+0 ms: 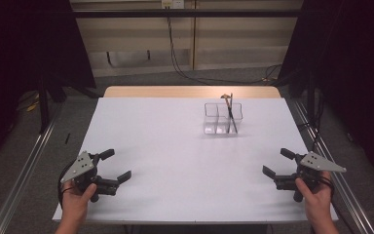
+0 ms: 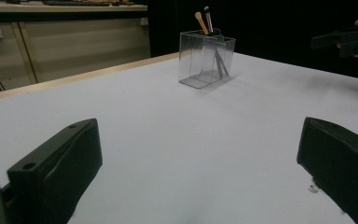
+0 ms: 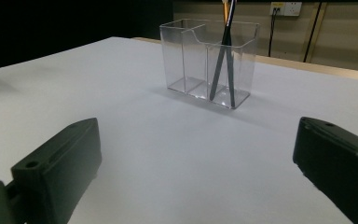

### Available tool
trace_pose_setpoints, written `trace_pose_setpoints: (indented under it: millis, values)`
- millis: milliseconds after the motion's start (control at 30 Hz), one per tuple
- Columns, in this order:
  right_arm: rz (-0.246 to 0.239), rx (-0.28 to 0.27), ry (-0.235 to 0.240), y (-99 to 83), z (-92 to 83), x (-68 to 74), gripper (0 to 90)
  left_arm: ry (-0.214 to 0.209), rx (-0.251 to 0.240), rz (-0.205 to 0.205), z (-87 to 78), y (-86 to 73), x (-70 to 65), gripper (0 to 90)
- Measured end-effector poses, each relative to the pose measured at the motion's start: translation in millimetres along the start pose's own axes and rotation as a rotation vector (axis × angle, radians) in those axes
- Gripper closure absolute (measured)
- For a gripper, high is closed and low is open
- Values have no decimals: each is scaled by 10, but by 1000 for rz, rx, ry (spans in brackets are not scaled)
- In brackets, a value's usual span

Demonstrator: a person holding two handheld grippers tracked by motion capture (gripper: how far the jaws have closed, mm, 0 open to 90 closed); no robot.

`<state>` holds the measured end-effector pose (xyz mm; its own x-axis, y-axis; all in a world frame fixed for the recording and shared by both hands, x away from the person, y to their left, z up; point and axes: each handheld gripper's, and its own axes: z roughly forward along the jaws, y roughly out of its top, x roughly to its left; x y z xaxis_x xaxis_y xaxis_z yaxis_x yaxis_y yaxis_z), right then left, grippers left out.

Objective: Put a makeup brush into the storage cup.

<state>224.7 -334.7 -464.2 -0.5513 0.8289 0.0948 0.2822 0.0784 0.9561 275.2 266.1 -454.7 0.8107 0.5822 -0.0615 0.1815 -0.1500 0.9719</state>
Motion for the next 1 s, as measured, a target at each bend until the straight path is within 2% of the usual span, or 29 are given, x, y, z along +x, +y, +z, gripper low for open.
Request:
trace_pose_setpoints:
  millis: [400,567,700,1000]
  values:
    - [10,-5,-17,-77,-120,-24,9,1,-6,0,-1,7,4,0]
    - [-6,3,-29,-99,-144,-40,11,0,-5,2,10,7,4,0]
    - [6,-3,-29,-109,-162,-53,11,0,-3,-4,15,1,0,0]
    - [-12,-5,-28,-117,-176,-60,11,-3,-4,-2,13,6,-3,0]
